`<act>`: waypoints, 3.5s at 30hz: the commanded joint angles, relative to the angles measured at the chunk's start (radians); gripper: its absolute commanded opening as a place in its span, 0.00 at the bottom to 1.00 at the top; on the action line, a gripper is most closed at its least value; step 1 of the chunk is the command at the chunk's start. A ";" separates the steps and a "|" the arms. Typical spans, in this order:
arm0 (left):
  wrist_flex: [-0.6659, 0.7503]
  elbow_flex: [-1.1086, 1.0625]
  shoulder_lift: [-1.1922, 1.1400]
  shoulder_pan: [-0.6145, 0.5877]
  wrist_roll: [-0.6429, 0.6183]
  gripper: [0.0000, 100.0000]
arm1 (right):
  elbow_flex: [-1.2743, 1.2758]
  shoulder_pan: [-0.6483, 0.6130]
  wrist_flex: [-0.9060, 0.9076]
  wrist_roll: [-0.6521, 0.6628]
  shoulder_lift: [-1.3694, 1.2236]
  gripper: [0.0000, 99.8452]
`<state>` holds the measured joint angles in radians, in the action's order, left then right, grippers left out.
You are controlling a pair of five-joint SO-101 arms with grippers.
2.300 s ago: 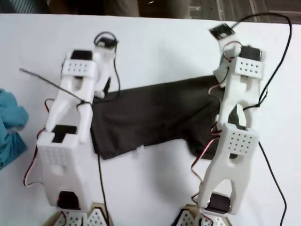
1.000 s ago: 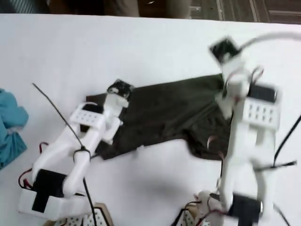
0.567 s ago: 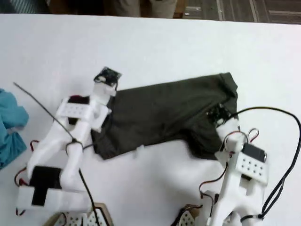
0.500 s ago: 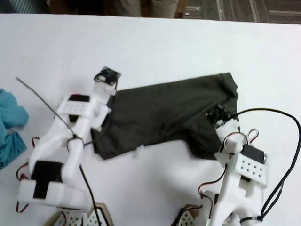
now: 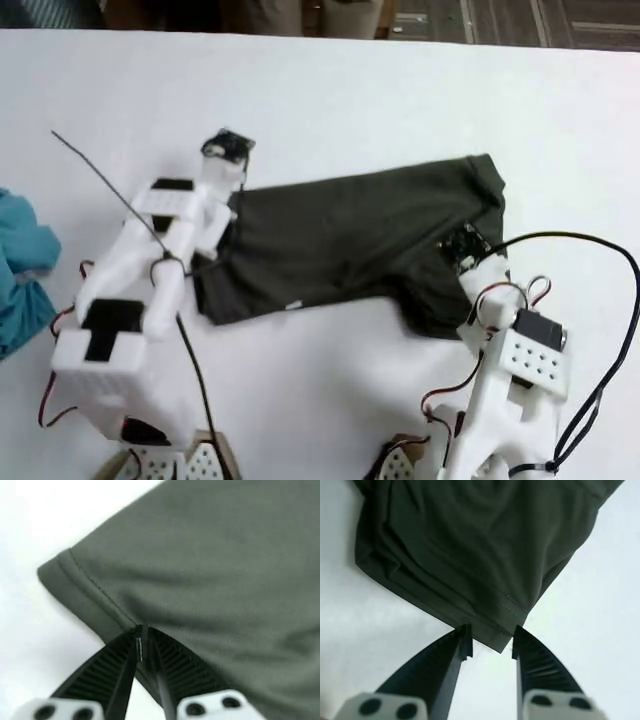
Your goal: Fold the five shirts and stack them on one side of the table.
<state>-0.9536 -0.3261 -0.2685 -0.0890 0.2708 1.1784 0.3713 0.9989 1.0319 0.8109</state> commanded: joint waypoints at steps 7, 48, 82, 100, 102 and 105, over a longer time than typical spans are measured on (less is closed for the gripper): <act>-0.143 0.173 -0.017 -0.037 -0.002 0.03 | -0.002 0.007 -0.012 0.008 0.019 0.14; -0.299 -0.163 0.539 0.005 -0.068 0.03 | 0.216 0.071 -0.303 0.776 0.013 0.31; -0.298 -0.163 0.539 -0.063 -0.064 0.03 | 0.087 0.022 -0.547 0.531 -0.369 0.19; -0.292 -0.163 0.539 -0.063 -0.063 0.03 | 0.087 -0.111 -0.407 0.362 0.012 0.02; -0.292 -0.163 0.539 -0.063 -0.063 0.03 | 0.084 -0.127 -0.406 0.333 0.012 0.02; -0.292 -0.163 0.539 -0.063 -0.063 0.03 | 0.081 -0.142 -0.409 0.334 0.013 0.02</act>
<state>-1.2497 -0.4933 0.2194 -0.1458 0.2094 1.3073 0.2470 0.5861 1.3771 0.7956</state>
